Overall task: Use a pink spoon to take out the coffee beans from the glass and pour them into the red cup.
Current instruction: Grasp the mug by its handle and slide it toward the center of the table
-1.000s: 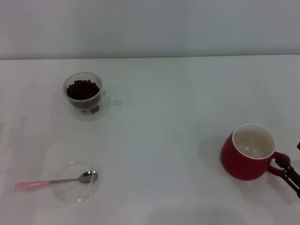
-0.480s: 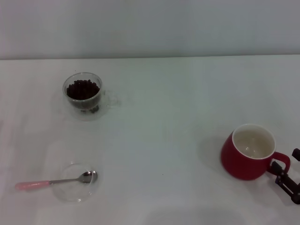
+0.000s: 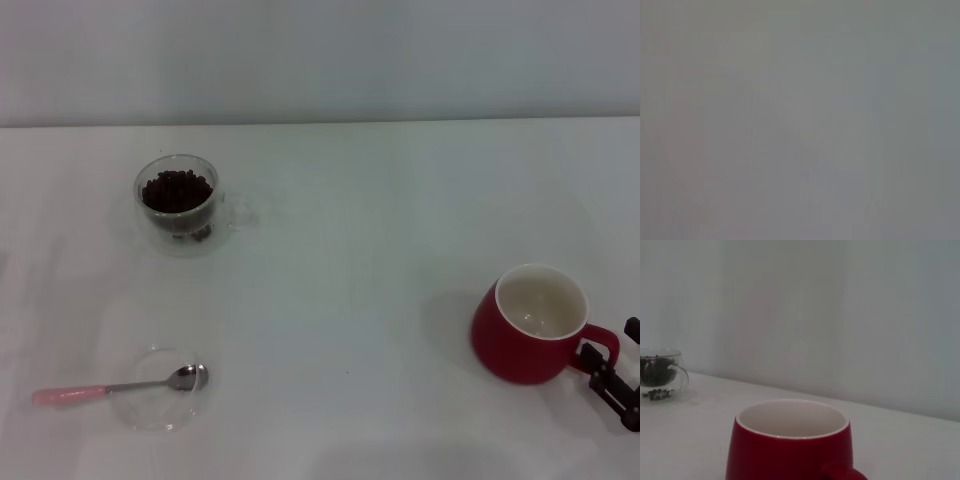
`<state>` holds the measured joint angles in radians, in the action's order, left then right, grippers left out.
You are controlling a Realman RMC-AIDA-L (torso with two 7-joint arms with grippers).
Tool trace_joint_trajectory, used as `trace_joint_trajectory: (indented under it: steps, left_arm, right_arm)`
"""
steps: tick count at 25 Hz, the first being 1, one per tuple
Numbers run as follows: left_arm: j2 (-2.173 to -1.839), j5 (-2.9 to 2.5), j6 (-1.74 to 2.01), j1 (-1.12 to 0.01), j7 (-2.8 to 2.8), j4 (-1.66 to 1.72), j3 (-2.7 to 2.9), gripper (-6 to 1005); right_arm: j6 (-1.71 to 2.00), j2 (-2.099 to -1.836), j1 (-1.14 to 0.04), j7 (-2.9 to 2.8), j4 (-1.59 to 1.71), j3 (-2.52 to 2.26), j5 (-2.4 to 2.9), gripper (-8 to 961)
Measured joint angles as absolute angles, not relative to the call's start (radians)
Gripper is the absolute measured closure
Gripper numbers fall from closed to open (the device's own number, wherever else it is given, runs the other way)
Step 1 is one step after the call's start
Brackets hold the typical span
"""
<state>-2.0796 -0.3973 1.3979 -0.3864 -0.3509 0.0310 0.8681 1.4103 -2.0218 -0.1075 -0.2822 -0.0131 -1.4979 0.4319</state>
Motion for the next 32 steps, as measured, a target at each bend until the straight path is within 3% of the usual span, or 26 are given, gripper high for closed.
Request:
trace_joint_trajectory:
  steps: [16,21,32]
  left_arm:
    - [-2.078,-0.397,1.374,-0.4,-0.346,0.032,0.868,199]
    - [-2.079,-0.397,1.363,-0.404,-0.346,0.032,0.868,198]
    - [-2.079,-0.397,1.357,-0.405,-0.346,0.032,0.868,199]
  right_arm:
    - [1.414,-2.019,-0.109,-0.282,-0.014,-1.499,0.438,506]
    - [1.413,-2.019,-0.109,-0.281,-0.015,-1.498,0.439,620]
    - [1.412,-2.019,-0.125,-0.271,-0.011,-1.503,0.439,703]
